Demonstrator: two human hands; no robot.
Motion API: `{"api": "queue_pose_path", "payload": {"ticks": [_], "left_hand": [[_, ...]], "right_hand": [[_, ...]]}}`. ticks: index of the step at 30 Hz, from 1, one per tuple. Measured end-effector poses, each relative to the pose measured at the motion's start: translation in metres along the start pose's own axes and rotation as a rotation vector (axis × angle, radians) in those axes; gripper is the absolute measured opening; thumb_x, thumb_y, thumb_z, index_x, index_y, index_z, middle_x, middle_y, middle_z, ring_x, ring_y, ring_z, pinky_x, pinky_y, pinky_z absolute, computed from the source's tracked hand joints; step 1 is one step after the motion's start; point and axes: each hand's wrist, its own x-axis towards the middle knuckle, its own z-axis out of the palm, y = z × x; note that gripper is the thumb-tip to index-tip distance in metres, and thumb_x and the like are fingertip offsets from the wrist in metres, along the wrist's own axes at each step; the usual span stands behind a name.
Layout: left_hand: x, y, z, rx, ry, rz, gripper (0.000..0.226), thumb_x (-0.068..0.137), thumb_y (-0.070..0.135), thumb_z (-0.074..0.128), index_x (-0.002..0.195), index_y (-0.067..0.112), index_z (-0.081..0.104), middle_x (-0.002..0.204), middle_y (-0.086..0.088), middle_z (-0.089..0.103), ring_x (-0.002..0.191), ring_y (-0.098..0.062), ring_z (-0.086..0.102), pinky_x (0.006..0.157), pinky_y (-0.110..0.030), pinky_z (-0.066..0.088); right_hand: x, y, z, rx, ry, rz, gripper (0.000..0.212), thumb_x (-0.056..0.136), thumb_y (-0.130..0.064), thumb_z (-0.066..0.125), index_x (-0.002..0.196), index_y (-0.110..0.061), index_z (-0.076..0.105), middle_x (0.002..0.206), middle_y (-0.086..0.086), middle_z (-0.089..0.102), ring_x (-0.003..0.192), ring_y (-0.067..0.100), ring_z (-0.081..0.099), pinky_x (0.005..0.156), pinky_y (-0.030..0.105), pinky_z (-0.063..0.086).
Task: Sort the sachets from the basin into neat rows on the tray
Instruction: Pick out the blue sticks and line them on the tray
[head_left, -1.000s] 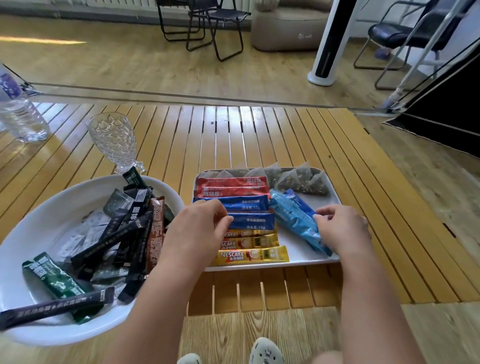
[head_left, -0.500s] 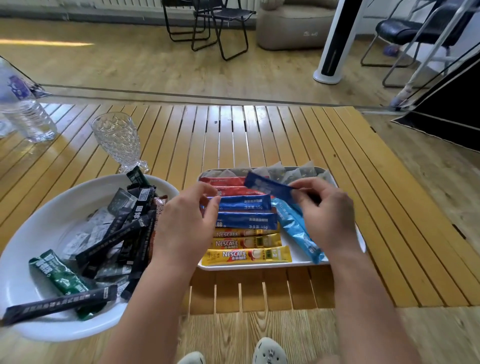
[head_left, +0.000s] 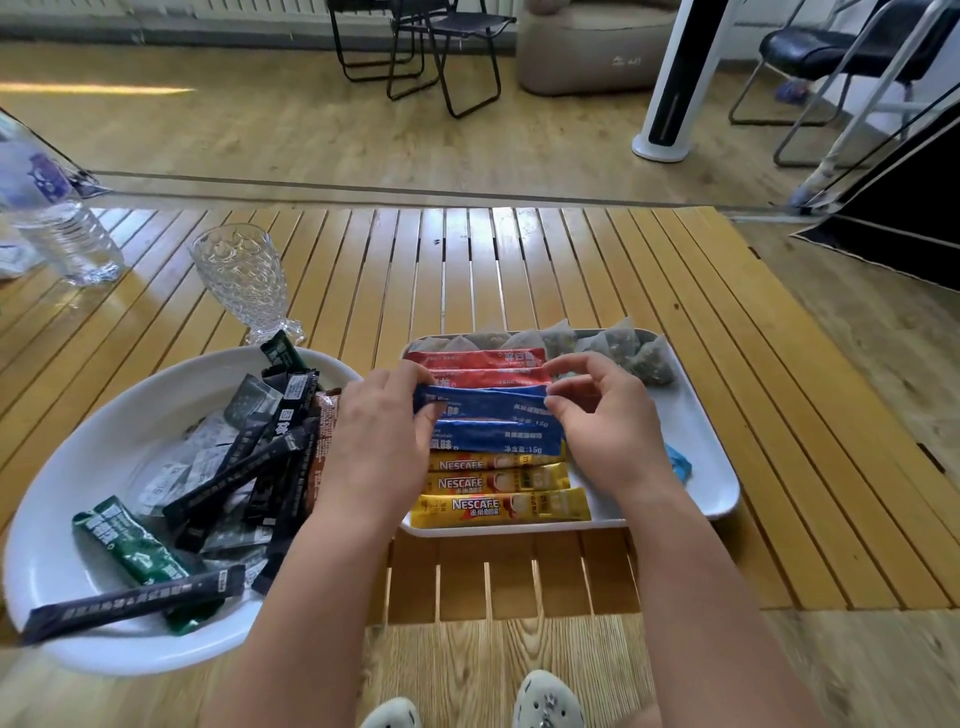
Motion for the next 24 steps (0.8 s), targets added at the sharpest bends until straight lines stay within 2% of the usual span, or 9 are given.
{"api": "queue_pose_path", "payload": {"ticks": [7, 10, 12, 14, 16, 18, 20, 22, 24], "left_hand": [[-0.003, 0.006, 0.005, 0.103, -0.013, -0.033, 0.040, 0.091, 0.034, 0.061, 0.129, 0.028, 0.049, 0.130, -0.004, 0.043, 0.120, -0.025, 0.037, 0.101, -0.041, 0.041], [-0.008, 0.006, 0.004, 0.079, -0.022, -0.004, 0.040, 0.089, 0.032, 0.064, 0.127, 0.028, 0.052, 0.129, -0.002, 0.041, 0.120, -0.024, 0.040, 0.100, -0.040, 0.043], [-0.009, 0.006, 0.003, 0.051, -0.004, 0.015, 0.038, 0.089, 0.030, 0.066, 0.125, 0.027, 0.054, 0.127, -0.001, 0.043, 0.115, -0.021, 0.043, 0.094, -0.035, 0.045], [-0.008, 0.009, 0.001, 0.034, 0.015, 0.033, 0.035, 0.088, 0.030, 0.066, 0.122, 0.027, 0.056, 0.123, 0.000, 0.045, 0.104, -0.016, 0.045, 0.085, -0.029, 0.045], [-0.008, 0.011, 0.000, 0.021, 0.023, 0.039, 0.032, 0.088, 0.030, 0.067, 0.118, 0.028, 0.058, 0.120, 0.002, 0.045, 0.097, -0.012, 0.044, 0.078, -0.024, 0.042], [-0.008, 0.011, 0.000, 0.008, 0.021, 0.041, 0.029, 0.088, 0.030, 0.067, 0.116, 0.028, 0.059, 0.118, 0.003, 0.046, 0.097, -0.012, 0.047, 0.077, -0.023, 0.043], [-0.009, 0.010, -0.002, -0.006, 0.015, 0.035, 0.028, 0.088, 0.030, 0.067, 0.114, 0.027, 0.059, 0.115, 0.005, 0.044, 0.098, -0.014, 0.051, 0.079, -0.026, 0.048], [-0.009, 0.007, -0.004, -0.017, 0.016, 0.027, 0.026, 0.088, 0.030, 0.067, 0.113, 0.026, 0.059, 0.112, 0.008, 0.043, 0.098, -0.014, 0.052, 0.082, -0.031, 0.052], [-0.007, 0.003, -0.007, -0.022, 0.026, 0.011, 0.024, 0.088, 0.030, 0.067, 0.111, 0.027, 0.060, 0.112, 0.007, 0.045, 0.097, -0.014, 0.053, 0.082, -0.034, 0.053]], "right_hand": [[0.005, 0.009, -0.012, -0.192, 0.162, -0.062, 0.022, 0.088, -0.019, 0.068, 0.110, -0.022, 0.064, 0.103, -0.005, 0.067, 0.095, 0.007, 0.061, 0.076, 0.022, 0.055], [0.005, 0.023, -0.045, -0.330, 0.275, 0.074, 0.022, 0.086, -0.022, 0.070, 0.108, -0.023, 0.065, 0.103, -0.003, 0.065, 0.095, 0.013, 0.061, 0.065, 0.018, 0.048], [0.001, 0.031, -0.051, -0.429, 0.204, 0.212, 0.032, 0.082, -0.034, 0.074, 0.112, -0.026, 0.064, 0.112, 0.001, 0.062, 0.101, 0.017, 0.058, 0.061, 0.022, 0.048], [-0.002, 0.034, -0.043, -0.531, 0.080, 0.273, 0.053, 0.074, -0.048, 0.076, 0.121, -0.032, 0.058, 0.121, 0.003, 0.056, 0.113, 0.022, 0.050, 0.077, 0.035, 0.054], [-0.001, 0.032, -0.035, -0.648, -0.007, 0.274, 0.070, 0.070, -0.056, 0.076, 0.130, -0.037, 0.046, 0.124, 0.003, 0.051, 0.119, 0.024, 0.043, 0.091, 0.043, 0.049], [0.002, 0.031, -0.031, -0.698, -0.004, 0.277, 0.071, 0.070, -0.050, 0.075, 0.132, -0.039, 0.042, 0.123, 0.003, 0.050, 0.116, 0.024, 0.045, 0.094, 0.044, 0.047], [0.005, 0.033, -0.033, -0.649, 0.068, 0.292, 0.057, 0.074, -0.033, 0.071, 0.126, -0.037, 0.048, 0.118, 0.004, 0.055, 0.107, 0.027, 0.053, 0.091, 0.047, 0.050], [0.005, 0.034, -0.039, -0.577, 0.150, 0.319, 0.044, 0.077, -0.019, 0.065, 0.117, -0.035, 0.054, 0.108, 0.003, 0.061, 0.094, 0.029, 0.060, 0.081, 0.046, 0.054], [0.005, 0.036, -0.046, -0.540, 0.199, 0.332, 0.038, 0.081, -0.013, 0.063, 0.113, -0.033, 0.057, 0.105, 0.003, 0.064, 0.088, 0.027, 0.061, 0.067, 0.036, 0.054]]}}
